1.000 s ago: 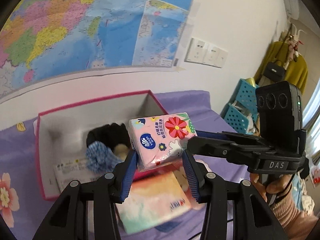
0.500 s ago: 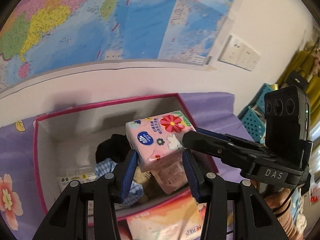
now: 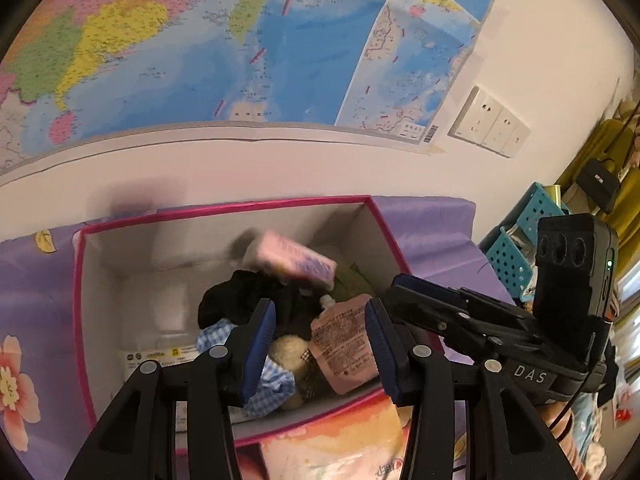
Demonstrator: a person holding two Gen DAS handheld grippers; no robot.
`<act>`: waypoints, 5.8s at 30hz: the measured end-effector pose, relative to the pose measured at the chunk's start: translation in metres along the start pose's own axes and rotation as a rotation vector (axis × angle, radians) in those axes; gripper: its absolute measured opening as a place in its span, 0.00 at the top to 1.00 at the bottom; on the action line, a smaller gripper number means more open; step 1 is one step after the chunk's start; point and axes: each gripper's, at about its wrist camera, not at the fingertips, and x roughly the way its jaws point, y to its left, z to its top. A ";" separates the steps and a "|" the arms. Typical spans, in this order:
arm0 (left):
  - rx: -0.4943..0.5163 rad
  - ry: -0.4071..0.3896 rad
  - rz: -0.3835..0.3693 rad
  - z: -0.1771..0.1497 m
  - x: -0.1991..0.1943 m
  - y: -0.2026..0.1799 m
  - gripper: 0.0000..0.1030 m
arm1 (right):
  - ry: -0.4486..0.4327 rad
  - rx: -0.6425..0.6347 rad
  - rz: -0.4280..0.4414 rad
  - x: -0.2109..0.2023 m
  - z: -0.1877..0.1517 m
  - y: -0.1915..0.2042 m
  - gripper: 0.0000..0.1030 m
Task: Organize soft objects
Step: 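Withdraw the left tool from the box toward the yellow packet, then grasp the yellow tissue packet with the left tool, then lift the yellow packet and carry it over the pink box, then lower the yellow packet into the box and open the left tool, then move the left tool down to the clear printed plastic packet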
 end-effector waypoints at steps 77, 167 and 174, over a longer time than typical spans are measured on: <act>-0.059 0.100 -0.109 -0.251 -0.050 0.040 0.58 | 0.334 -0.105 0.175 0.012 -0.200 0.096 0.62; -0.108 -0.146 0.124 -0.065 -0.042 0.118 0.58 | 0.089 -0.054 0.107 0.077 -0.003 0.079 0.54; -0.086 -0.211 0.075 -0.112 -0.089 0.112 0.56 | 0.063 -0.118 0.194 0.026 -0.027 0.092 0.54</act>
